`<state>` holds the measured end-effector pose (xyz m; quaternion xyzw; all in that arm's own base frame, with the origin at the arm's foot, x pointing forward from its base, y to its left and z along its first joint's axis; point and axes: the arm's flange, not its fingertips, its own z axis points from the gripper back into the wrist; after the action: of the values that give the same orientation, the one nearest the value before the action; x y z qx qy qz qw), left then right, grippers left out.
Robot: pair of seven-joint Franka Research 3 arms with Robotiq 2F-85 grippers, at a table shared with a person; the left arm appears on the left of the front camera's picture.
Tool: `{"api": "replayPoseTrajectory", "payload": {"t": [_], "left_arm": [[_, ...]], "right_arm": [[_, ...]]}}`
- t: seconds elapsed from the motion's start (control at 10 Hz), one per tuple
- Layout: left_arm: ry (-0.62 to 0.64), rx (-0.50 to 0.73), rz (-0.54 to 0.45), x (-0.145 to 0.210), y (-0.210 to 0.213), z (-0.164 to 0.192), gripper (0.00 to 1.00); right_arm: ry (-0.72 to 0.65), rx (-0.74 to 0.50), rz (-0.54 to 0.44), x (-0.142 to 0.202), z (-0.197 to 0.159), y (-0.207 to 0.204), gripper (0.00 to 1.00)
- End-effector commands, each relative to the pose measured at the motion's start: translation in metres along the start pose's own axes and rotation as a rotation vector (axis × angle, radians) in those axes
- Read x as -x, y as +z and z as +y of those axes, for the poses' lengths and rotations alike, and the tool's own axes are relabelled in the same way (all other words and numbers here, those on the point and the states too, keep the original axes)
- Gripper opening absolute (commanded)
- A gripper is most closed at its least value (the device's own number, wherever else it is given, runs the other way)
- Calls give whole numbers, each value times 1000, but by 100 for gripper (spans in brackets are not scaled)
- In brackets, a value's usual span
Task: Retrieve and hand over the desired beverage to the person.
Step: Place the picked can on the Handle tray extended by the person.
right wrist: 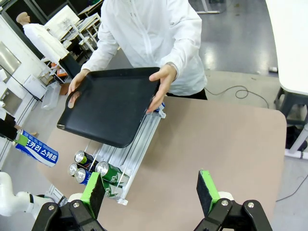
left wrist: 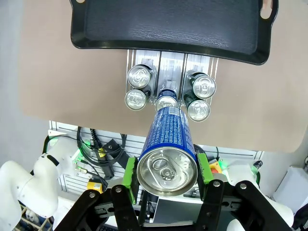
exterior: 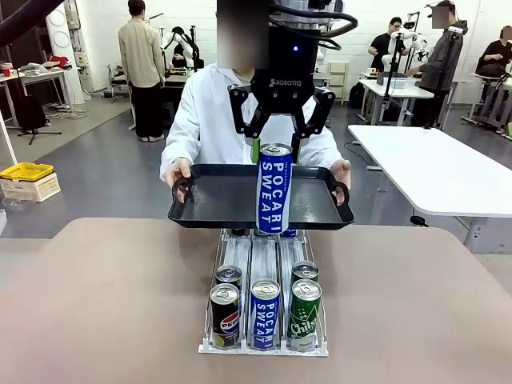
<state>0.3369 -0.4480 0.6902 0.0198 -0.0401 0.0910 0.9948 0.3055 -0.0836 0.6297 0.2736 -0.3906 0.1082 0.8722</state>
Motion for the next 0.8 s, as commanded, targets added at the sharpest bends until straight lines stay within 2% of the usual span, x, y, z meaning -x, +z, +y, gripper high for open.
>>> {"api": "replayPoseTrajectory", "payload": {"t": [0.0,0.1,0.2,0.5,0.7], "left_arm": [[1,12,-12,2,2,5,0],[0,0,0,0,0,0,58],[-97,-17,13,-21,2,3,58],[-61,-55,-97,-72,2,-11,58],[-40,-14,-99,-109,-3,-17,58]], "right_arm": [[6,-27,-4,0,-2,-2,100],[6,-27,-4,0,-2,-2,100],[6,-27,-4,0,-2,-2,100],[6,-27,-4,0,-2,-2,100],[6,-27,-4,0,-2,-2,100]]}}
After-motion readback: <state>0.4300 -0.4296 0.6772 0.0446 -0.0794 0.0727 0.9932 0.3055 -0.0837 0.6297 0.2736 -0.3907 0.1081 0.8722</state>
